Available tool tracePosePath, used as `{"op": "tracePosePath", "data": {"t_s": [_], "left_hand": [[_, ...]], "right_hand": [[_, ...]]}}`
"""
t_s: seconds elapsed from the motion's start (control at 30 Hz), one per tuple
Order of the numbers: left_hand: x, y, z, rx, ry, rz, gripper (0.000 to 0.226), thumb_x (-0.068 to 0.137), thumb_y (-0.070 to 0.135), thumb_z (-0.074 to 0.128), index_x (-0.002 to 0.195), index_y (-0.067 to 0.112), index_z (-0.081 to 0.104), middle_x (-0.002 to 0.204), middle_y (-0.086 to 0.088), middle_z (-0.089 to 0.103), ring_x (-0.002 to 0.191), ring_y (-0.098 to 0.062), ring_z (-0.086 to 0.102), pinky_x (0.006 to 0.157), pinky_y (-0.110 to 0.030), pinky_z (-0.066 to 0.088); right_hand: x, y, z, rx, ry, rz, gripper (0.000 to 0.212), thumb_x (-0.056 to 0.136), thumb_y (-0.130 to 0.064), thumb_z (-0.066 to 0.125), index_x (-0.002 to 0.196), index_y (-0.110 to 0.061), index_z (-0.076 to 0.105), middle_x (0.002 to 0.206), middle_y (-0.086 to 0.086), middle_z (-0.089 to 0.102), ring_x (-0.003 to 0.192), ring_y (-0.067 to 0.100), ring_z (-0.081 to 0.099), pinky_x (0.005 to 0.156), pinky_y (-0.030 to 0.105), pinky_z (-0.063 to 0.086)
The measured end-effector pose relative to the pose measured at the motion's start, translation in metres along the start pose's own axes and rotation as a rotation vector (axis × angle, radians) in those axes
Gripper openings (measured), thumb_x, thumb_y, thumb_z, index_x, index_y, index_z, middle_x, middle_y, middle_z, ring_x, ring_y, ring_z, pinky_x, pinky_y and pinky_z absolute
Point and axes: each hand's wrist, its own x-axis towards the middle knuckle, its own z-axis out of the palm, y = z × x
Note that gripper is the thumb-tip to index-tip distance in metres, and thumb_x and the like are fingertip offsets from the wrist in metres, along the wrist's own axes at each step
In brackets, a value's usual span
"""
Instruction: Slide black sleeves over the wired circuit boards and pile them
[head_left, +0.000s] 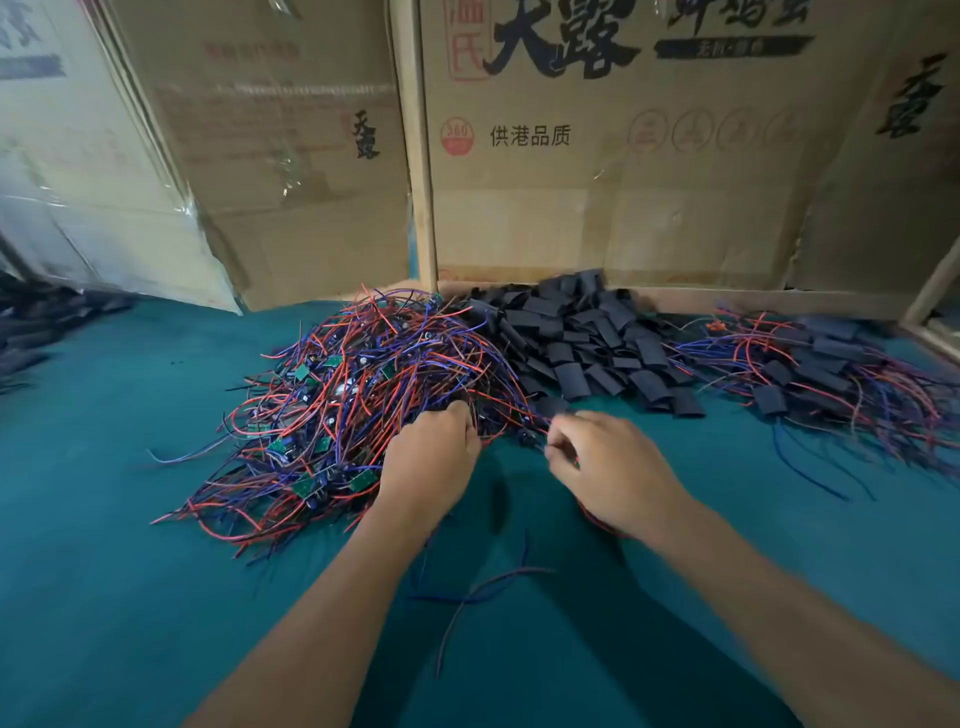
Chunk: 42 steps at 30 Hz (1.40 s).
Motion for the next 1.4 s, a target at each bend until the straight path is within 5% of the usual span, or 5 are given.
{"op": "tracePosePath", "data": {"t_s": [0.4, 0.73, 0.97, 1.13, 1.4], "left_hand": [[0.005, -0.009, -0.004, -0.005, 0.127, -0.062, 0.029, 0.101, 0.031, 0.042, 0.084, 0.011, 0.055, 0.067, -0.005, 0.059, 0.055, -0.027, 0.056, 0.049, -0.033, 0.04], [-0.002, 0.01, 0.002, -0.051, 0.087, 0.077, 0.032, 0.099, 0.038, 0.047, 0.078, 0.016, 0.051, 0.065, -0.002, 0.056, 0.061, -0.032, 0.054, 0.055, -0.036, 0.038], [-0.022, 0.038, 0.006, -0.423, -0.053, 0.263, 0.024, 0.096, 0.032, 0.061, 0.074, 0.023, 0.056, 0.056, 0.001, 0.048, 0.054, -0.019, 0.045, 0.059, -0.033, 0.038], [-0.033, 0.062, -0.001, -1.247, -0.266, 0.152, 0.018, 0.09, 0.032, 0.068, 0.1, 0.017, 0.065, 0.07, 0.013, 0.059, 0.054, -0.003, 0.043, 0.049, -0.016, 0.035], [-0.059, 0.089, 0.021, -1.531, -0.419, 0.081, 0.03, 0.075, 0.026, 0.081, 0.095, 0.013, 0.063, 0.082, -0.015, 0.065, 0.062, -0.017, 0.057, 0.052, -0.027, 0.053]], "right_hand": [[0.043, -0.016, 0.029, -0.272, -0.031, 0.041, 0.029, 0.1, -0.042, 0.05, 0.099, -0.012, 0.048, 0.095, 0.005, 0.061, 0.084, 0.028, 0.059, 0.064, 0.034, 0.037], [-0.01, 0.026, -0.032, 0.947, 0.042, 0.29, 0.016, 0.091, -0.021, 0.069, 0.083, -0.012, 0.058, 0.061, 0.005, 0.059, 0.053, 0.02, 0.049, 0.047, 0.028, 0.041], [-0.023, 0.033, -0.055, 1.422, -0.081, 0.184, 0.014, 0.087, -0.013, 0.061, 0.098, -0.009, 0.068, 0.089, 0.014, 0.068, 0.069, 0.016, 0.055, 0.051, 0.022, 0.041], [-0.027, 0.032, -0.062, 1.222, -0.275, 0.037, 0.025, 0.088, -0.014, 0.071, 0.108, -0.01, 0.055, 0.088, 0.004, 0.068, 0.069, 0.019, 0.059, 0.052, 0.025, 0.045], [-0.036, 0.055, -0.081, 1.1, -0.589, 0.059, 0.03, 0.083, -0.014, 0.08, 0.096, -0.011, 0.053, 0.086, 0.016, 0.069, 0.072, 0.025, 0.063, 0.061, 0.029, 0.051]]}}
